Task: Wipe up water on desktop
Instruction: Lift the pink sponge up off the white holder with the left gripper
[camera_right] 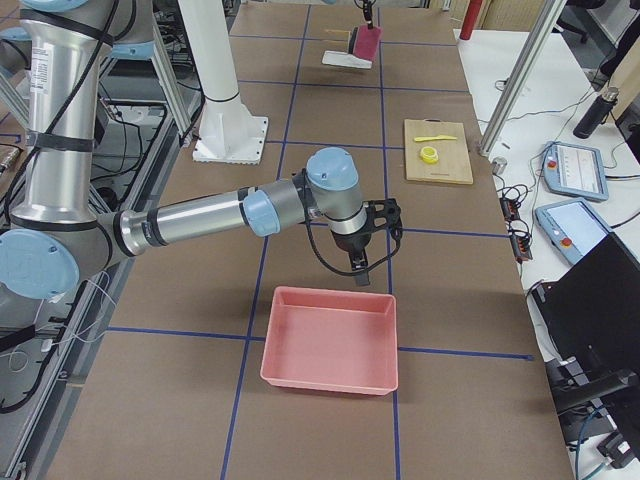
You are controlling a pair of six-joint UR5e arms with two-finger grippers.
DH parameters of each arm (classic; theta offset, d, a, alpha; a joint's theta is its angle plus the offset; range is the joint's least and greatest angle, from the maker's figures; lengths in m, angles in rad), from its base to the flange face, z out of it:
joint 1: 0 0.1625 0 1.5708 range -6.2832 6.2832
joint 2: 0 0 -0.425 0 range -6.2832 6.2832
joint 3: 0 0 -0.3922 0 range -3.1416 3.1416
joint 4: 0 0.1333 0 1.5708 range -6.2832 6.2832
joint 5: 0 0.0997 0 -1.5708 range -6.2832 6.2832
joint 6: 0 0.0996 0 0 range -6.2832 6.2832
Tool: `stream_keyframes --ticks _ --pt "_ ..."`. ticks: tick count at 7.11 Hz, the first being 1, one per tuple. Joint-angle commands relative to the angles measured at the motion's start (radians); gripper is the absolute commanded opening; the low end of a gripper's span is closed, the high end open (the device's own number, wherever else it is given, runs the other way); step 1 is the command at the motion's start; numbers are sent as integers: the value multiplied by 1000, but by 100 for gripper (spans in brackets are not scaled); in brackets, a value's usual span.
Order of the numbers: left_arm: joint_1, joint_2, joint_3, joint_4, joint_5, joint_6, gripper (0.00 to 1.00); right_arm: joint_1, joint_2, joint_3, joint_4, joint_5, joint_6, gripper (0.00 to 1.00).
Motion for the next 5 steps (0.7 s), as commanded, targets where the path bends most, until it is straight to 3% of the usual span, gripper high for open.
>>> stream_keyframes --ticks 1,3,5 --pt "-54 -12 -34 0 6 -41 0 0 4 3 0 1 -2 100" --pt "-50 -50 -67 -67 14 -341 0 -18 14 6 30 23 2 100" --pt "-42 -88 -71 -115 17 -497 0 -113 17 5 180 23 140 100"
